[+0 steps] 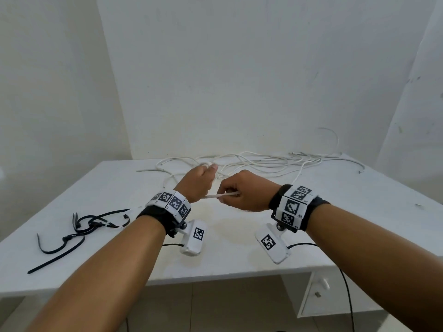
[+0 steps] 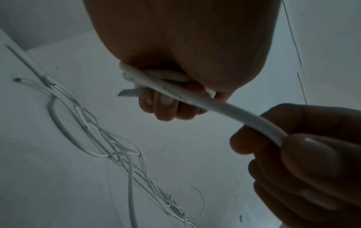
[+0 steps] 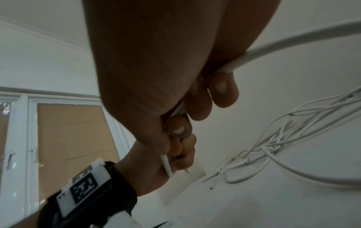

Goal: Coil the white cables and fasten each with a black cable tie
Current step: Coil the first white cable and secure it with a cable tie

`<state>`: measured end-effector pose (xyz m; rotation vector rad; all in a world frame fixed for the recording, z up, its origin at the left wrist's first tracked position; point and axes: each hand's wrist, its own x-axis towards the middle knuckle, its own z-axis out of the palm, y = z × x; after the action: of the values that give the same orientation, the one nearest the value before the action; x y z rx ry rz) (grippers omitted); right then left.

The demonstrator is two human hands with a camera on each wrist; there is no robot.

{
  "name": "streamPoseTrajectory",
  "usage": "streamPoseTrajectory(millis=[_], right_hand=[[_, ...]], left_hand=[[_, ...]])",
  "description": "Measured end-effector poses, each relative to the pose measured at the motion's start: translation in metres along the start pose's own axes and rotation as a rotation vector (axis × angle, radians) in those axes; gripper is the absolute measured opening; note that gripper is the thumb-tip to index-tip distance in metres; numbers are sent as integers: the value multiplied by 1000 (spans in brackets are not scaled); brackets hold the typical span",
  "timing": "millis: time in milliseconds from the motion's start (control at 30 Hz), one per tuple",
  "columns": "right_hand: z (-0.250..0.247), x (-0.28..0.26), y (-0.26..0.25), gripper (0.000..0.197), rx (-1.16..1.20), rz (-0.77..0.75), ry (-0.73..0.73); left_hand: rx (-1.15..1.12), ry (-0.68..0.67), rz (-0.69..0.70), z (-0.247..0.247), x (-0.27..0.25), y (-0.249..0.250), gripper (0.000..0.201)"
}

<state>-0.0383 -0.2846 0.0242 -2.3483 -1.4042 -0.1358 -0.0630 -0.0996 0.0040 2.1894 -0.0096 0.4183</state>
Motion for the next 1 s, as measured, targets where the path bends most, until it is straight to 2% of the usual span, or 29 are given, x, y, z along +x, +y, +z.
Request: streamPoseTrajectory(millis=[100,267,333,400,533,600,767,867,1000], right_hand=[[-9,-1,-1,11,2,-48,-27],[-33,4,6,8,27,-67,67],[-39,5,7,9,51,-81,94],[-46,6,7,10,78,-81,105],[-61,9,14,11,184,-12,144],[-69,9,23,12,280,29,191],[-65,10,40,18,458,81,272],[-47,13,50,24,570,144,317],[-20,10,61,31,596,167,346]], left_hand=[[48,-90,14,3,-3,2,51],[142,-256,63,2,-2,12,55],[181,-330,36,0,-3,19,47],[127,-400,-3,-1,-3,22,37],[-282,-446,-94,1,-12,26,57],[-461,-477,-98,1,-17,26,58],[-739,-510,-48,0,-23,30,48],[-1013,-531,12,1,-24,41,48],[-1171,-443,61,-3,-25,52,52]])
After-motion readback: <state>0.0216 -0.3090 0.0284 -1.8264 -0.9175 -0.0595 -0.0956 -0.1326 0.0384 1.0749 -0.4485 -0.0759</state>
